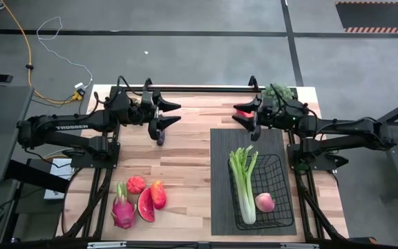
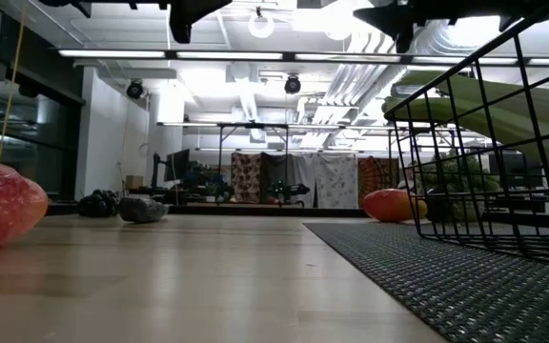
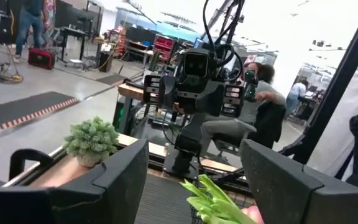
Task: Build produce basket
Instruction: Put the eggplant into the black wire basket
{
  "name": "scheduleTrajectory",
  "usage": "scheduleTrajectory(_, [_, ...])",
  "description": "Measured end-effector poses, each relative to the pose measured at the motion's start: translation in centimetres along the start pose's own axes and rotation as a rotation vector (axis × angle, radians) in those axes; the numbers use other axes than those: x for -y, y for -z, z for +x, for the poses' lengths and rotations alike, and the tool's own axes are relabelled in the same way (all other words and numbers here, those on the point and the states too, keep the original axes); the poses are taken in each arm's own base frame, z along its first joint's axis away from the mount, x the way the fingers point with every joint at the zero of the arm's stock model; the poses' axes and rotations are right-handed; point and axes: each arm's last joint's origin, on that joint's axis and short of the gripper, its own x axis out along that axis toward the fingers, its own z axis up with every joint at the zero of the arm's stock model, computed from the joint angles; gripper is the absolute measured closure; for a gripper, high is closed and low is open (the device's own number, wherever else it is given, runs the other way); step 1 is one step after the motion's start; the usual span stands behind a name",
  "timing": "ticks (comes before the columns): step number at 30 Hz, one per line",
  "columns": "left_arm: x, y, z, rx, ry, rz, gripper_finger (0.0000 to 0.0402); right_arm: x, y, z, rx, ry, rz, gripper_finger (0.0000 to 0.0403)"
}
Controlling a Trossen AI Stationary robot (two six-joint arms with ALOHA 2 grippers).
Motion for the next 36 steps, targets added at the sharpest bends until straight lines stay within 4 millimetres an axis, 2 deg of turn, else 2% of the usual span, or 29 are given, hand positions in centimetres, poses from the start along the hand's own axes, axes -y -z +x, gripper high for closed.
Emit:
scheduleTrajectory(4, [0.0, 0.0, 0.0, 0.002, -0.011, -0.045, 0.0158, 0.1, 0.4, -0.1, -0.046, 0.011, -0.056, 0.0194])
scheduleTrajectory(6, [-0.2, -0.4, 0.1, -0.023, -0.113, -0.108, 0.0158, 0.4, 0.7, -0.1, -0.07, 0.046, -0.058, 0.0194])
scheduleTrajectory(10, [-0.2, -0.7, 0.4, -0.189, -0.355, -0.103, 0.0157, 0.9, 0.9, -0.1, -0.099, 0.092, -0.049, 0.0194])
scheduleTrajectory(15, [-0.7, 0.7, 0.1, -0.366, -0.527, -0.176, 0.0143, 1.5, 1.0, -0.2, -0.117, 0.123, -0.033, 0.0194])
scheduleTrajectory(19, [-1.1, 2.9, -0.2, -0.468, -0.591, -0.256, 0.0121, 1.7, 1.1, -0.2, -0.126, 0.134, -0.033, 0.0194])
scheduleTrajectory(26, [-1.3, 5.4, -0.8, -0.542, -0.671, -0.354, 0.0085, 1.9, 1.3, -0.3, -0.144, 0.174, -0.032, 0.0194])
scheduleTrajectory(31, [-2.4, 6.7, -1.8, -0.527, -0.919, -0.398, 0.008, 1.9, 1.5, -0.3, -0.159, 0.187, 0.016, 0.0194])
scheduleTrajectory(36, [-3.6, 8.9, -1.3, -0.579, -1.077, -0.509, 0.008, 1.9, 1.6, -0.4, -0.174, 0.19, 0.017, 0.0194])
